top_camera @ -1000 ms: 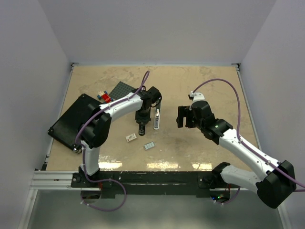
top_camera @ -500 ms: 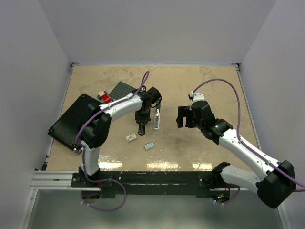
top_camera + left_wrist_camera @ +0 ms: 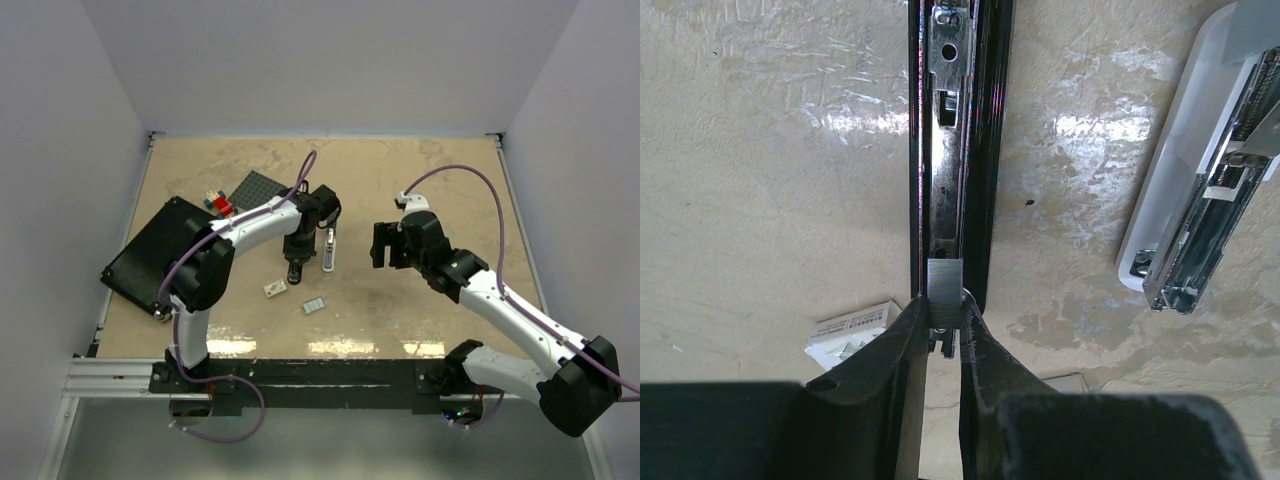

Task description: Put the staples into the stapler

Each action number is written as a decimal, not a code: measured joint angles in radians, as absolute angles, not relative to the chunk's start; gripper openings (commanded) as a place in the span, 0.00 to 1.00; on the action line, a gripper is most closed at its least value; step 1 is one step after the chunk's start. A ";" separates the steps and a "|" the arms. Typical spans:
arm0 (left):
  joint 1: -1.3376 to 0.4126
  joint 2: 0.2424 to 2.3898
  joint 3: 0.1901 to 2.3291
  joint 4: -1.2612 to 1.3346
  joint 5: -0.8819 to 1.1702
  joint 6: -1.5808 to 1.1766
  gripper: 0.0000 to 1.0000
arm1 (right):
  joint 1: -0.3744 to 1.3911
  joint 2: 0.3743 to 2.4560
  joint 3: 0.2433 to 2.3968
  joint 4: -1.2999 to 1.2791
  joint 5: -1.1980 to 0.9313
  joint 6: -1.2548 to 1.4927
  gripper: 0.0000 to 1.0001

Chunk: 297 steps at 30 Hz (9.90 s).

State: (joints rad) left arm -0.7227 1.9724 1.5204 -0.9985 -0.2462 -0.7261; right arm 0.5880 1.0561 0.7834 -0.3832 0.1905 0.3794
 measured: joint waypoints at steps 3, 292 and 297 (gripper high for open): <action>-0.727 1.972 1.520 -1.004 -0.251 -0.727 0.03 | 0.588 1.059 0.783 -0.388 0.190 0.377 0.85; -0.727 1.786 1.245 -0.600 -0.341 -0.556 0.00 | 0.581 1.114 0.801 -0.403 0.214 0.357 0.85; -0.727 1.786 1.245 -0.599 -0.340 -0.556 0.00 | 0.581 1.114 0.801 -0.403 0.214 0.357 0.85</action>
State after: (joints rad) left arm -0.7269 1.7863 1.2453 -0.5995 -0.3397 -0.5560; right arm 0.5812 1.1137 0.8013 -0.4034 0.2138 0.3573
